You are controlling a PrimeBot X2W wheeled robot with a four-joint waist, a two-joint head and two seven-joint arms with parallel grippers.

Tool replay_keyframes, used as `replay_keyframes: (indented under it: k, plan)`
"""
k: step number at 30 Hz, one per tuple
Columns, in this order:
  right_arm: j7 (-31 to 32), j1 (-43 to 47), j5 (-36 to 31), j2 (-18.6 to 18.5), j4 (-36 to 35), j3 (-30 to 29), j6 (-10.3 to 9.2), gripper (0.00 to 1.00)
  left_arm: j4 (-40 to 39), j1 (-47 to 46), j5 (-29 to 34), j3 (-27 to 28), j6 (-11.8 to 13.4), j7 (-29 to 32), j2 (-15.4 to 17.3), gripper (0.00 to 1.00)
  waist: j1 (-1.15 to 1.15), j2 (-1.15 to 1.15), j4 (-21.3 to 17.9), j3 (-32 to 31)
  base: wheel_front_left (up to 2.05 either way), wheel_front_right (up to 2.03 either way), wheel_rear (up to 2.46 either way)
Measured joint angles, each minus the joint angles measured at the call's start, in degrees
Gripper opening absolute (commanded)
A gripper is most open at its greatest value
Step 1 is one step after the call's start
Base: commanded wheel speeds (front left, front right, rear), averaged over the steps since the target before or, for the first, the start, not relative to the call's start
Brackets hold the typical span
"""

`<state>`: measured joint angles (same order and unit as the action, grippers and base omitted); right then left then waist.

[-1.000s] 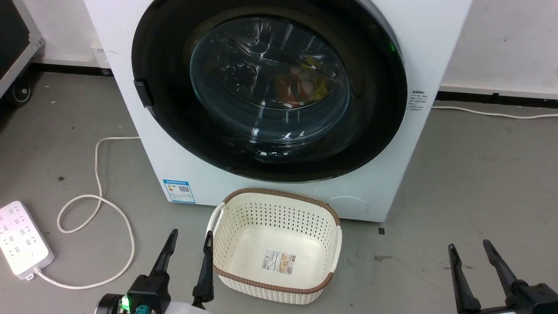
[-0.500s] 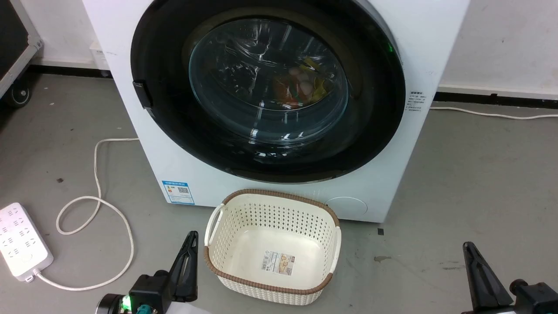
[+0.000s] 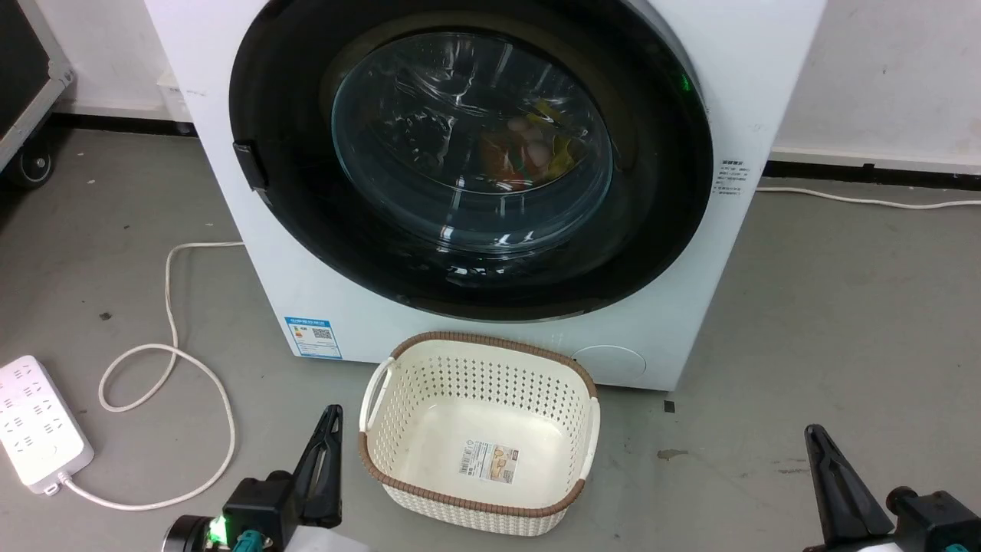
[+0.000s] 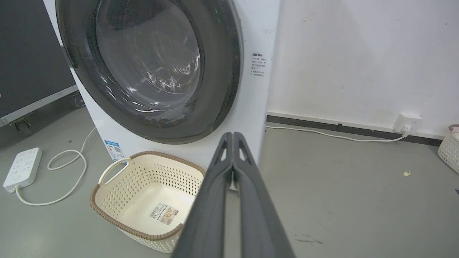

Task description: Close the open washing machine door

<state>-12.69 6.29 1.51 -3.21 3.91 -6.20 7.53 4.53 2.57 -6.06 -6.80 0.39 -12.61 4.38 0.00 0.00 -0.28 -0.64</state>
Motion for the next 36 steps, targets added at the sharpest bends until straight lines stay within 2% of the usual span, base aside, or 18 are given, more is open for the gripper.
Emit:
replay_keyframes:
  k: [36]
  plan:
    - [4.6,-1.8,-0.5,0.0,-1.2,2.2,0.00,0.00,-1.5,-0.4,2.0,2.3,0.0,4.6,-0.4,0.00,0.00,0.00,0.1,0.2,0.00,0.00,0.00]
